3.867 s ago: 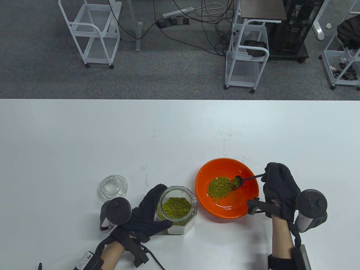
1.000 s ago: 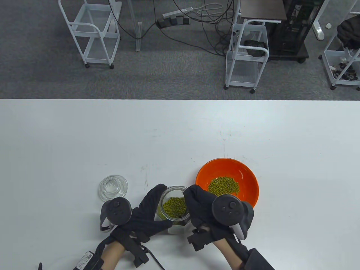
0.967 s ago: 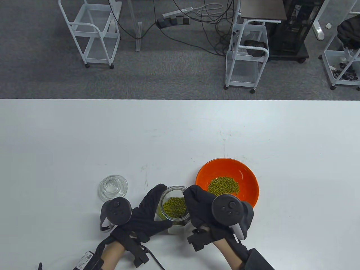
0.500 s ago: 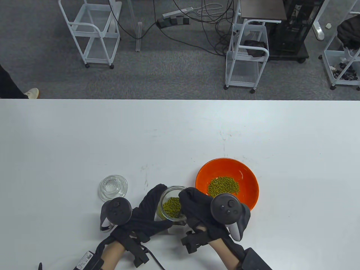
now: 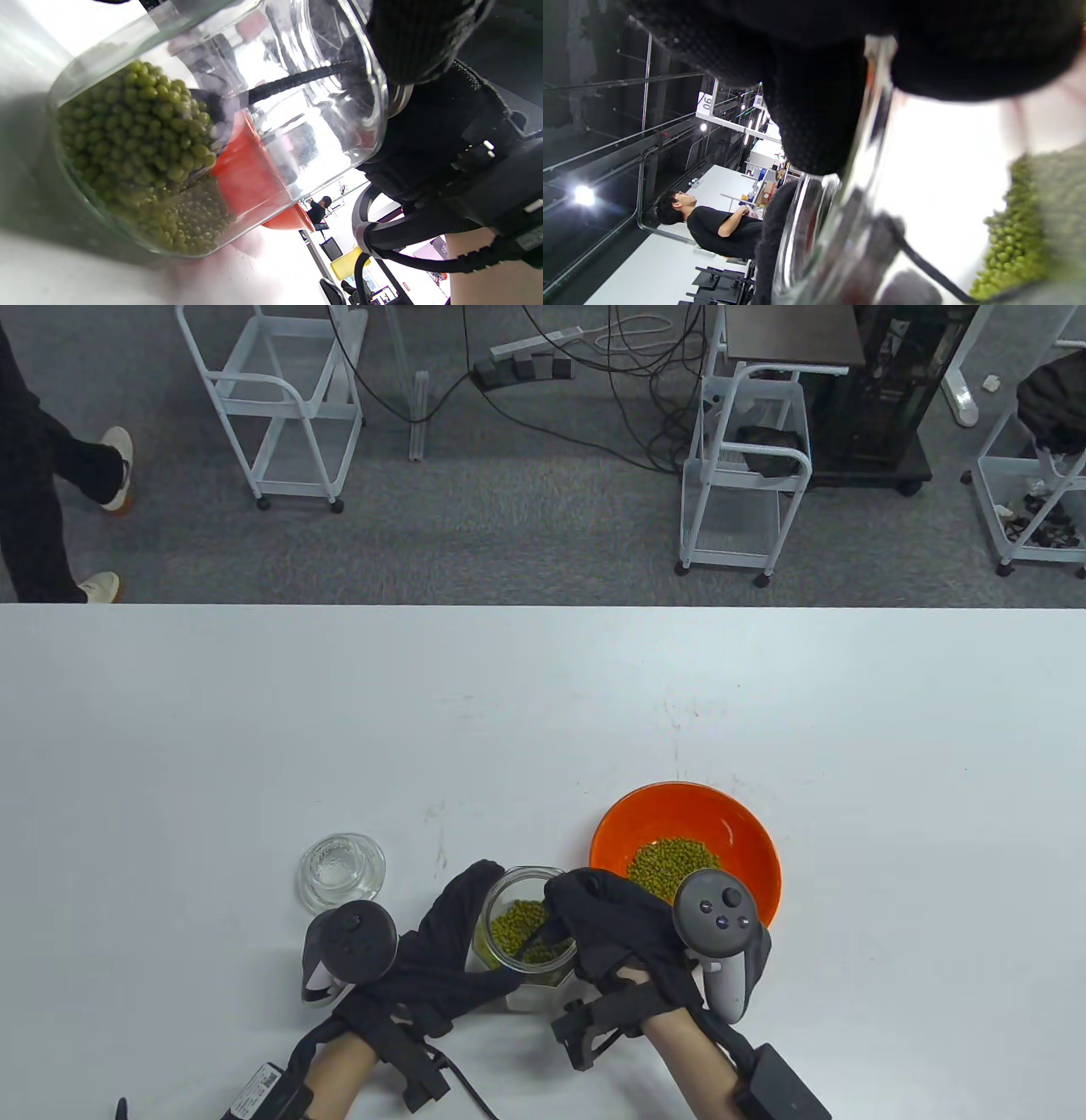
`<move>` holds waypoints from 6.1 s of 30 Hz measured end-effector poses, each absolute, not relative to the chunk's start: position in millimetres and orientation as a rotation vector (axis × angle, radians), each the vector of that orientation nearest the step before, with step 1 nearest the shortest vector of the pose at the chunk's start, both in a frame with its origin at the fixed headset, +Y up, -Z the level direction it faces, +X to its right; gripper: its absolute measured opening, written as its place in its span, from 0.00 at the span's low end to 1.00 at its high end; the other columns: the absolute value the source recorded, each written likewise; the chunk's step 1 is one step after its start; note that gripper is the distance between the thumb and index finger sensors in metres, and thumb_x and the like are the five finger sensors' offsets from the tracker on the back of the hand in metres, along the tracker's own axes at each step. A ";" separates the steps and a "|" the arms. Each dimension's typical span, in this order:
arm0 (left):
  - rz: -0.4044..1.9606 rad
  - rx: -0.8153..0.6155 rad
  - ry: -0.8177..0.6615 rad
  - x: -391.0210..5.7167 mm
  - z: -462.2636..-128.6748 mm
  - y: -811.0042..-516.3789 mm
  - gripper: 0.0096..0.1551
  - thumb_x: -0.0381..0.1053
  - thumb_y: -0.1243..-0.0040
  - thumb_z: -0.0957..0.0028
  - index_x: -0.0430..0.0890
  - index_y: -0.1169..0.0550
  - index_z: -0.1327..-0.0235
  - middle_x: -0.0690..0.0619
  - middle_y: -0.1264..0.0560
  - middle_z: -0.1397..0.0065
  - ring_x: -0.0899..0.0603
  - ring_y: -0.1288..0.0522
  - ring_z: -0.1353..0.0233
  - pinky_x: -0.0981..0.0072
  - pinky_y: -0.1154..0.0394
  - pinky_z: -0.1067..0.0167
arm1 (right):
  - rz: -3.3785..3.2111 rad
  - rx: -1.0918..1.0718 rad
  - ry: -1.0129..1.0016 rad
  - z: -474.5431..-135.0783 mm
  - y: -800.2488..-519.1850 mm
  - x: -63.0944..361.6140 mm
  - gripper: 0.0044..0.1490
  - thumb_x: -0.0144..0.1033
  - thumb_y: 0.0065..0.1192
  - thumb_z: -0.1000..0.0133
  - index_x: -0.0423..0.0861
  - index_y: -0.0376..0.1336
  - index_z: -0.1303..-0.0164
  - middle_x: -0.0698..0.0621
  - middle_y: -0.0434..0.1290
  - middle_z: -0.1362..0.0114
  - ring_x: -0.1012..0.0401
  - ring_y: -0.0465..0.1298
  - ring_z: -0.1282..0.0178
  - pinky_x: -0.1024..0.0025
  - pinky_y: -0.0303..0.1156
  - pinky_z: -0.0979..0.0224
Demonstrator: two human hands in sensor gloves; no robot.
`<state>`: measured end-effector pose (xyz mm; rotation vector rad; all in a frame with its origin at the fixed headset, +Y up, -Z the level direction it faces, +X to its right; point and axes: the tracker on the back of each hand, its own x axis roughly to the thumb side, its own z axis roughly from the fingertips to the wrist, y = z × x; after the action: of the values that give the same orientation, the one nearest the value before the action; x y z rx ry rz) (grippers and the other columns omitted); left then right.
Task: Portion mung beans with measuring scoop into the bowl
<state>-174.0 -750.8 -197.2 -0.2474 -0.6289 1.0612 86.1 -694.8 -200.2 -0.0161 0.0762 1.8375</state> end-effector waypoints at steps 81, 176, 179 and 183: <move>1.067 -0.250 -0.630 -174.1 -197.1 -750.9 0.67 0.70 0.35 0.47 0.45 0.60 0.12 0.32 0.57 0.10 0.23 0.50 0.14 0.17 0.48 0.28 | 1.218 -0.220 0.142 -231.4 -742.6 178.9 0.25 0.48 0.58 0.38 0.41 0.74 0.48 0.44 0.83 0.61 0.69 0.78 0.86 0.67 0.86 0.67; 1.071 -0.247 -0.627 -175.0 -197.6 -752.4 0.67 0.69 0.35 0.47 0.46 0.60 0.12 0.32 0.57 0.10 0.23 0.49 0.14 0.17 0.48 0.28 | 2.136 0.457 -0.518 -179.8 -665.3 82.0 0.26 0.47 0.63 0.42 0.39 0.77 0.52 0.41 0.83 0.63 0.65 0.76 0.89 0.63 0.84 0.70; 1.071 -0.248 -0.627 -175.0 -197.7 -752.5 0.67 0.69 0.35 0.47 0.46 0.59 0.12 0.32 0.56 0.10 0.23 0.49 0.14 0.17 0.48 0.28 | 2.180 0.452 -0.509 -180.7 -667.6 75.3 0.26 0.47 0.64 0.43 0.39 0.77 0.52 0.41 0.84 0.63 0.65 0.76 0.90 0.63 0.84 0.71; 1.071 -0.248 -0.627 -175.0 -197.7 -752.5 0.67 0.69 0.35 0.47 0.46 0.60 0.12 0.32 0.57 0.10 0.23 0.49 0.14 0.17 0.48 0.28 | 2.232 0.436 -0.456 -184.1 -668.8 70.8 0.26 0.47 0.66 0.44 0.39 0.78 0.51 0.41 0.85 0.62 0.66 0.76 0.91 0.64 0.85 0.71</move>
<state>-175.0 -752.5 -197.7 -0.2476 -0.6271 1.0715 70.8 -668.8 -184.1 0.4360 -0.4556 2.2321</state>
